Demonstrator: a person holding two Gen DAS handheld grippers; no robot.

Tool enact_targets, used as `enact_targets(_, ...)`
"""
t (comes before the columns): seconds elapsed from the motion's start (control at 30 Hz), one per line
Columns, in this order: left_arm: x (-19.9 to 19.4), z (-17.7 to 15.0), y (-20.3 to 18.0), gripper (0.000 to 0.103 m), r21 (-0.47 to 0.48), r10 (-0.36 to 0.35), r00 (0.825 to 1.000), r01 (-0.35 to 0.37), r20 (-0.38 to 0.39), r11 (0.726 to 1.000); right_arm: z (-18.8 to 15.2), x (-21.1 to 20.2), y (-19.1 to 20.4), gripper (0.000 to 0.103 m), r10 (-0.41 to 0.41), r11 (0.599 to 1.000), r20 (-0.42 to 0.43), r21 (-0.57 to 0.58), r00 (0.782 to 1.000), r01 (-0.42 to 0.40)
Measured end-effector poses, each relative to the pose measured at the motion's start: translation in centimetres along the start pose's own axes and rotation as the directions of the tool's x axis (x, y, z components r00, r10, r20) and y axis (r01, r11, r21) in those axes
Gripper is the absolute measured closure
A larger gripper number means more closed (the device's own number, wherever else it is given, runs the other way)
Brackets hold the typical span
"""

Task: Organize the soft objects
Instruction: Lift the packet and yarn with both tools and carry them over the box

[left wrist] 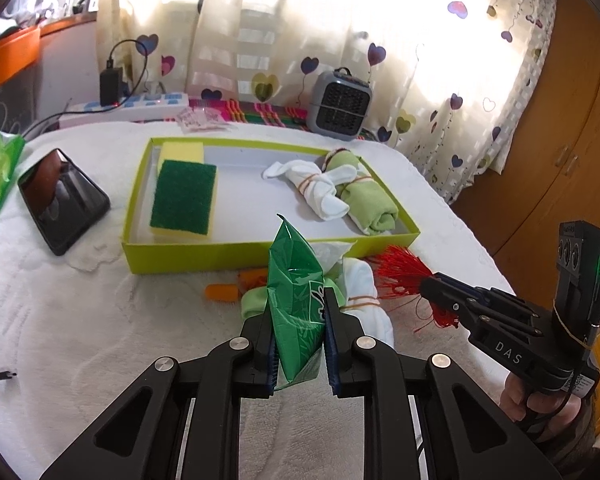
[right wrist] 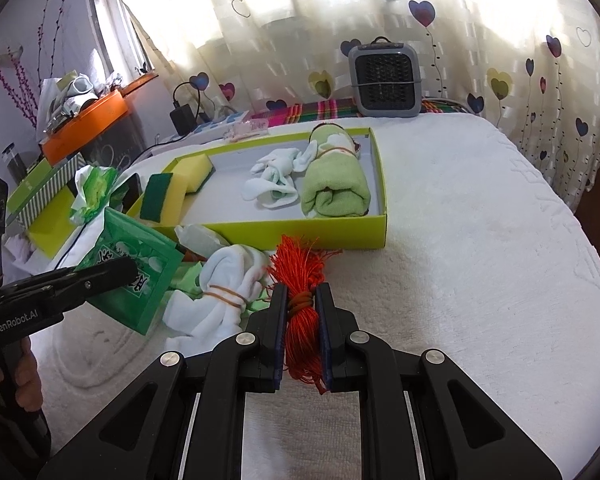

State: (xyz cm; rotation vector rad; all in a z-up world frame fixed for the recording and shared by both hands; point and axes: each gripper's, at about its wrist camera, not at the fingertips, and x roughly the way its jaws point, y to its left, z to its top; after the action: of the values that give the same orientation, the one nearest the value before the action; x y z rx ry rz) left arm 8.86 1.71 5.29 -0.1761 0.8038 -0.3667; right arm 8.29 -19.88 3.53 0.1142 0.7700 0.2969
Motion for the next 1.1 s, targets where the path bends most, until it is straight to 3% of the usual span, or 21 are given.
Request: enact_targets(1.1,-1.6,3.5,1.2,0.086,0.009,0.035,0.996,-0.036,0.082,0.999,3.1,-1.4,1.8,0.088,0.008,0.999,0.079,-0.052,0.997,-0.004)
